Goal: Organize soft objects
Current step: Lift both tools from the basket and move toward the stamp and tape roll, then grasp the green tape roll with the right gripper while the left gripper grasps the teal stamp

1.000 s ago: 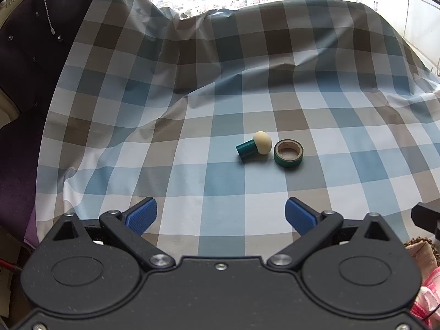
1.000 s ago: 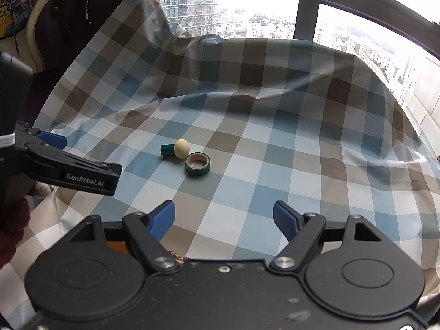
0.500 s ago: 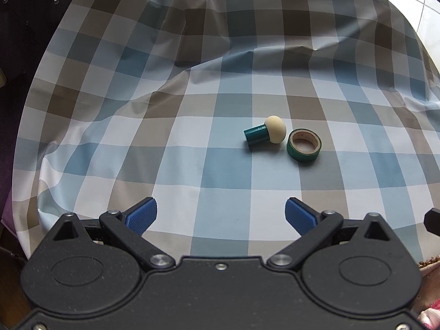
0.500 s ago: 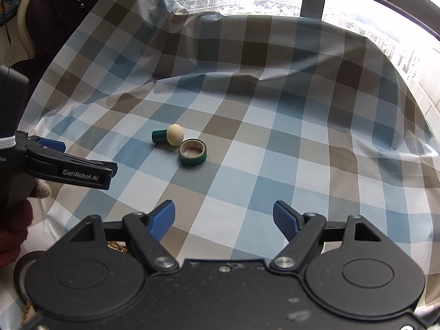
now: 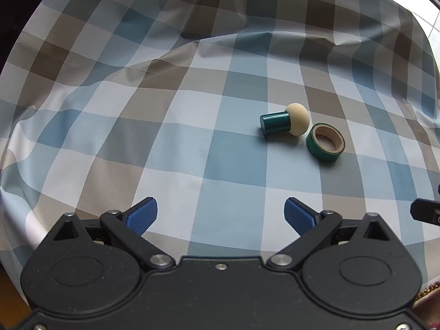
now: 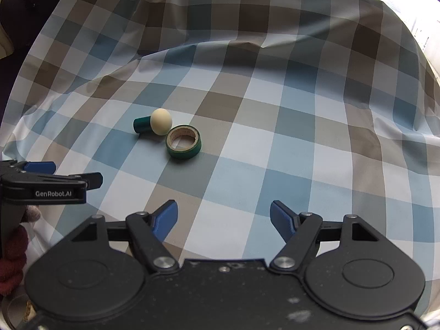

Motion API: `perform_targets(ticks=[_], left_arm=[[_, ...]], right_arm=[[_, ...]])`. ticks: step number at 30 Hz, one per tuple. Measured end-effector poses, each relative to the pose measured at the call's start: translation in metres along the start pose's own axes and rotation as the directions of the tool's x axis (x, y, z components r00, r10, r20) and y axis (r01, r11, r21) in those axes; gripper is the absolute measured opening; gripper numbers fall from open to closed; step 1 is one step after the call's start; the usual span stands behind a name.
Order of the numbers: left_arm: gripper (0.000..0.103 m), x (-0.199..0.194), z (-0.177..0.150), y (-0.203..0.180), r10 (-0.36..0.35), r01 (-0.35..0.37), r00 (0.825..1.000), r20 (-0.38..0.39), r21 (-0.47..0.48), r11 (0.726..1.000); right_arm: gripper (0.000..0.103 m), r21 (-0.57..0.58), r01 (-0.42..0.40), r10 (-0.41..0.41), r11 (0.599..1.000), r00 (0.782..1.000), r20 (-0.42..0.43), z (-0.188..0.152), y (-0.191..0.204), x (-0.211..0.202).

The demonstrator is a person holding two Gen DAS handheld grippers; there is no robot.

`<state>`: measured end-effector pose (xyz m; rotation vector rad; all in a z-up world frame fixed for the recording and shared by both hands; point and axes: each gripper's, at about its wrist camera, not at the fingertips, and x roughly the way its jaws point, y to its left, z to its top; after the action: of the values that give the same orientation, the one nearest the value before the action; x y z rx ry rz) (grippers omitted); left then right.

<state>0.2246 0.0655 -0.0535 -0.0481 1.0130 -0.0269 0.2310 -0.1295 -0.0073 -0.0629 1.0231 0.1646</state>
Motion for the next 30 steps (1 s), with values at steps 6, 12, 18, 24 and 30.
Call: perform_targets(ticks=[6, 12, 18, 24, 30], left_arm=[[0.096, 0.007, 0.001, -0.002, -0.069, 0.069, 0.997, -0.019, 0.006, 0.998], [0.096, 0.009, 0.001, 0.005, -0.086, 0.085, 0.996, -0.016, -0.042, 0.995], [0.096, 0.01, 0.001, 0.004, -0.095, 0.094, 0.995, -0.021, -0.034, 0.995], [0.096, 0.012, 0.001, 0.005, -0.101, 0.1, 0.994, -0.031, -0.04, 0.994], [0.096, 0.014, 0.0, 0.005, -0.106, 0.105, 0.994, -0.036, -0.043, 0.994]], right_arm=[[0.072, -0.008, -0.02, 0.02, 1.0, 1.0, 0.007, 0.034, 0.016, 0.028], [0.083, -0.039, -0.055, 0.055, 0.998, 0.998, -0.008, 0.057, 0.038, 0.065], [0.085, -0.057, -0.034, 0.033, 0.998, 0.999, -0.025, 0.075, 0.058, 0.101], [0.06, -0.018, -0.022, 0.02, 1.0, 0.996, -0.084, 0.077, 0.058, 0.132], [0.047, 0.038, -0.017, 0.019, 0.999, 0.999, -0.04, 0.068, 0.027, 0.119]])
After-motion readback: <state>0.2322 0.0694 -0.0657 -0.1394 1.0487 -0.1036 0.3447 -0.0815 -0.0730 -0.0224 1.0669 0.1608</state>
